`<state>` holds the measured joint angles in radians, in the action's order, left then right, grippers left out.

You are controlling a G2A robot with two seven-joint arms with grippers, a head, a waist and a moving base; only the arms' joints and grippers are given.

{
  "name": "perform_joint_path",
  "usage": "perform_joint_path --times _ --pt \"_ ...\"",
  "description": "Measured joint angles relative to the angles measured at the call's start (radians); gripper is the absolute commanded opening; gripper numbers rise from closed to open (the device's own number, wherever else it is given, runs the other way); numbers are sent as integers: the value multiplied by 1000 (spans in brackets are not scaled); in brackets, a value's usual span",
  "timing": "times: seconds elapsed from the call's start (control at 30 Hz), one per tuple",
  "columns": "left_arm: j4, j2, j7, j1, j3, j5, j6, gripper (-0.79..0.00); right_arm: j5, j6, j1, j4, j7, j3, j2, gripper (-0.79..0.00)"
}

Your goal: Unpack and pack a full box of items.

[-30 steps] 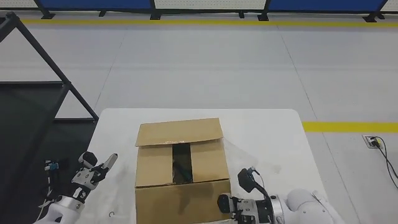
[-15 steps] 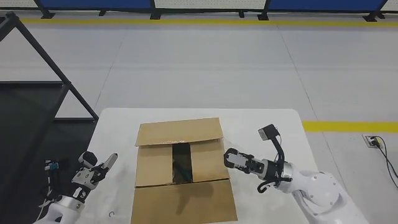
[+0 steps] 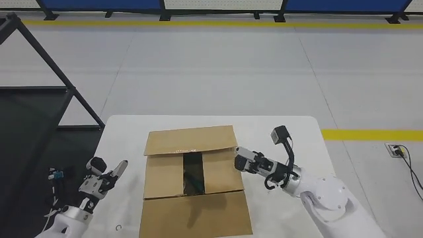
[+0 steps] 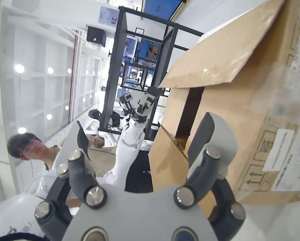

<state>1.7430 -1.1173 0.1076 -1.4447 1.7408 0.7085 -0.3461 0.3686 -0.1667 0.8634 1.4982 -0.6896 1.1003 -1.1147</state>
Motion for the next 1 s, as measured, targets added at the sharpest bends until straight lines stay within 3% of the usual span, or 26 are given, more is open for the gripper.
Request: perform_joint_path --times 0.27,0.6,1.0 --pt "12 -2 -34 -7 0 2 9 0 32 52 -117 -143 20 -93 -40 0" --pt "12 -2 -33 -7 0 2 9 0 71 -65 -200 -163 64 -150 -85 0" --pt "12 -2 -33 -7 0 2 9 0 74 22 -382 -312 213 -269 -165 0"
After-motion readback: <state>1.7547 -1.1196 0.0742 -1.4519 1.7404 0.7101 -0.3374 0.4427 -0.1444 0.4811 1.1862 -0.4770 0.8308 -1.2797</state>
